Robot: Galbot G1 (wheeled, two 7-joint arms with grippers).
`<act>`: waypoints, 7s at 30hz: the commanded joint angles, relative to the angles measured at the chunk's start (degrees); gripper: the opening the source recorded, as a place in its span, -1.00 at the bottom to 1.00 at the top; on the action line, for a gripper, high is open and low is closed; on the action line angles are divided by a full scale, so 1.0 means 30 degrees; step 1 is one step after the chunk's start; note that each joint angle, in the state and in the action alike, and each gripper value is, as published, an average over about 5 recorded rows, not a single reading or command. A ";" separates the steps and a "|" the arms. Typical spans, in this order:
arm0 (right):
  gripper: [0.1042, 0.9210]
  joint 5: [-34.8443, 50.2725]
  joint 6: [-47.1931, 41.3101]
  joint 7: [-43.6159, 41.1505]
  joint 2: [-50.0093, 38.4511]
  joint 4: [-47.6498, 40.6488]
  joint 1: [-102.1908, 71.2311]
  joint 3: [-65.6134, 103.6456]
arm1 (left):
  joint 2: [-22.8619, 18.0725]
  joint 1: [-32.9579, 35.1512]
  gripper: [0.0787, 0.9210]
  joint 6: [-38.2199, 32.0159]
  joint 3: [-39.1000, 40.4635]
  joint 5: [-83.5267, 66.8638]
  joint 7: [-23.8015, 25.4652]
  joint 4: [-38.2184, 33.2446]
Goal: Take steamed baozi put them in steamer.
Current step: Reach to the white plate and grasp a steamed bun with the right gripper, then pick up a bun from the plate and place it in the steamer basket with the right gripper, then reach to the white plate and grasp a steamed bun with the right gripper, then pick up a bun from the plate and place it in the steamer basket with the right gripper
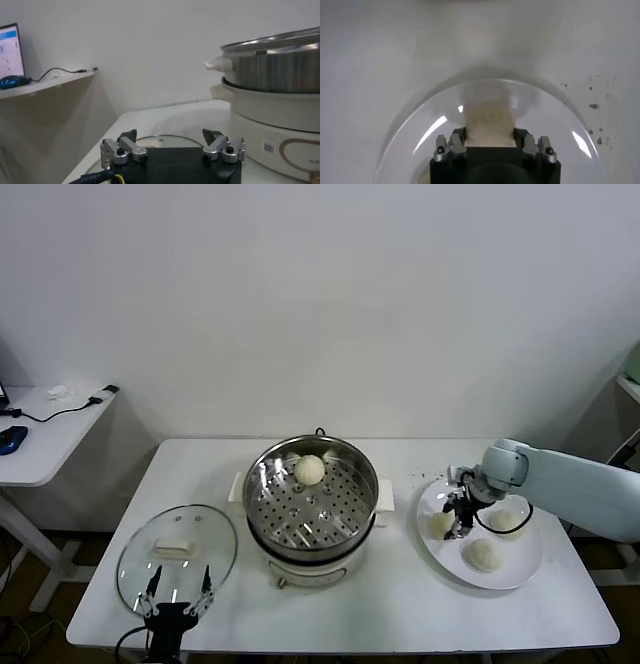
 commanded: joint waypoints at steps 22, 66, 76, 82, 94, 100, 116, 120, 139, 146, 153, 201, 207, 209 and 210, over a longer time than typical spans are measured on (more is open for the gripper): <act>0.24 1.2474 -0.4985 0.2660 0.4586 1.0441 1.5036 -0.2834 | 0.0454 0.0205 0.77 -0.0043 0.0717 0.0051 -0.0053 -0.0432; 0.48 0.9797 -0.6327 0.6233 1.3601 0.1852 0.5551 -0.2555 | 0.0156 0.0023 0.77 -0.0005 0.1000 -0.0267 -0.0080 -0.0821; 0.76 0.8344 -0.4055 0.2612 1.0924 0.3208 0.8789 -0.1815 | 0.0156 0.0175 0.77 -0.0098 0.0920 -0.0258 -0.0109 -0.0927; 0.76 0.7796 -0.1763 -0.0982 0.5441 0.5447 1.2192 -0.1950 | 0.0269 0.0133 0.77 -0.0142 0.0721 -0.0234 -0.0100 -0.0958; 0.76 0.0876 0.2028 -0.4988 -0.4452 0.7811 1.5347 -1.0197 | 0.0331 -0.0264 0.77 0.0099 0.0349 -0.0511 -0.0011 -0.0878; 0.76 -0.1567 0.2253 -0.4775 -0.5740 0.7281 1.2520 -1.0193 | 0.0285 -0.0328 0.77 0.0186 0.0362 -0.0474 0.0005 -0.0796; 0.76 -0.3735 0.0853 -0.2950 -0.5750 0.4973 0.3562 -0.3165 | 0.0143 -0.0405 0.77 0.0136 0.0316 -0.0391 -0.0055 -0.0316; 0.76 -0.3800 0.0471 -0.2457 -0.5755 0.4904 0.2189 -0.1935 | 0.0137 -0.0401 0.77 0.0109 0.0334 -0.0377 -0.0066 -0.0240; 0.76 -0.4959 -0.0240 -0.0979 -0.4381 0.3246 -0.2670 0.2698 | 0.0124 -0.0375 0.77 0.0109 0.0503 -0.0191 -0.0087 -0.0153; 0.76 -0.4966 -0.0234 -0.0830 -0.3850 0.2919 -0.2726 0.2911 | 0.0010 -0.0332 0.77 0.0048 0.0666 -0.0062 -0.0108 -0.0140; 0.71 -0.4968 -0.0253 -0.1111 -0.3708 0.2870 -0.2672 0.2784 | -0.0053 -0.0321 0.77 -0.0034 0.0733 0.0071 -0.0121 -0.0128; 0.22 -0.7823 1.1540 -0.3837 1.0939 0.7623 0.8628 -0.2456 | -0.0152 0.0203 0.77 -0.0054 0.0848 -0.0019 -0.0190 -0.1023; 0.21 -0.7950 1.1245 -0.3594 1.1450 0.6768 0.7468 -0.2535 | -0.0134 0.0197 0.77 -0.0053 0.0850 0.0008 -0.0201 -0.0963; 0.21 -0.8055 1.1248 -0.3558 1.1587 0.6449 0.7219 -0.2527 | -0.0125 0.0182 0.77 -0.0060 0.0827 0.0001 -0.0212 -0.0927; 0.21 -0.8108 1.1267 -0.3523 1.1655 0.6280 0.7097 -0.2523 | -0.0124 0.0171 0.77 -0.0063 0.0820 -0.0002 -0.0218 -0.0910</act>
